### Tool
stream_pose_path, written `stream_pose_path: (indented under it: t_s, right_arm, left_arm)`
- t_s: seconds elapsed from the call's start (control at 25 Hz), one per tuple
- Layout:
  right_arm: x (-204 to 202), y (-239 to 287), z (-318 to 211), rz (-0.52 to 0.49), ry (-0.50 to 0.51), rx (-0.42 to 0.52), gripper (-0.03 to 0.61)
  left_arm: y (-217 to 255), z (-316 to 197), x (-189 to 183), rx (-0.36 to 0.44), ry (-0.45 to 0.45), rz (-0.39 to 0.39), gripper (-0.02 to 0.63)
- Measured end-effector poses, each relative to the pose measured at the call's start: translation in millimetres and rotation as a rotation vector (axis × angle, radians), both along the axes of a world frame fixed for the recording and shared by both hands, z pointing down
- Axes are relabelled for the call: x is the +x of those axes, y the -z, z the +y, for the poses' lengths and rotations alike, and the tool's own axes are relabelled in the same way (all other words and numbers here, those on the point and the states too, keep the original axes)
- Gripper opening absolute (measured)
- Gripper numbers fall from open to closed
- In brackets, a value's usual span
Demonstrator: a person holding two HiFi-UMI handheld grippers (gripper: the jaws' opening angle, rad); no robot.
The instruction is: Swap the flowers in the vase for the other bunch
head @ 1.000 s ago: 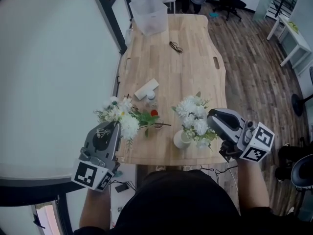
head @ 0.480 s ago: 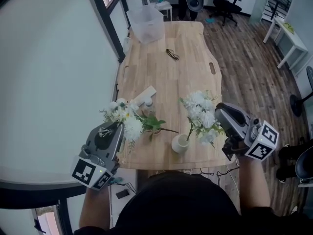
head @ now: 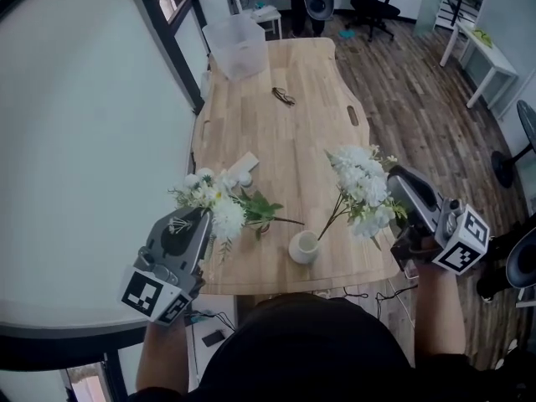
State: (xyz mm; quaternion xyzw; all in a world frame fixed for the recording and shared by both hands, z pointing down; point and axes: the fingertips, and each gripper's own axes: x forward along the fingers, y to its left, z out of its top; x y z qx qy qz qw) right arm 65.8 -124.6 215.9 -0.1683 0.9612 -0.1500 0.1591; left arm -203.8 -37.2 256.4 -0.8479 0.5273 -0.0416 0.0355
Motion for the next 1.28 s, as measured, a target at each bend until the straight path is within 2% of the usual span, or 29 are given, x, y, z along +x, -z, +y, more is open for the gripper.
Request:
stream_pose_path:
  t_s: [0.24,0.4,0.56,0.64,0.92,1.28]
  right_arm:
    - [15,5,-3,0.001,-0.06,0.014,0.064]
    - [33,6,-5,-0.001,-0.099,0.015,0.064]
    - [42,6,-12,-0.007,-0.126,0.008,0.064]
    - [43,5,-14,-0.01,-0.131,0.009,0.064]
    - [41,-3,-16,-0.019,-0.13,0.003,0.064]
    - [52,-32,1,-0.042,-0.124,0.012,0.064]
  left_arm:
    - [3,-8,5,0.01,-0.037,-0.01,0.021]
    - [9,-11,17,0.016,-0.058,-0.047,0.021]
    - [5,-15,16,-0.005,-0.06,-0.06,0.021]
    - [7,-15,15,0.006,-0.07,-0.069,0.021]
    - [18,-13,13,0.002,-0.075,-0.019,0.021]
    - [-4,21,31,0.003,-0.106,-0.042,0.021]
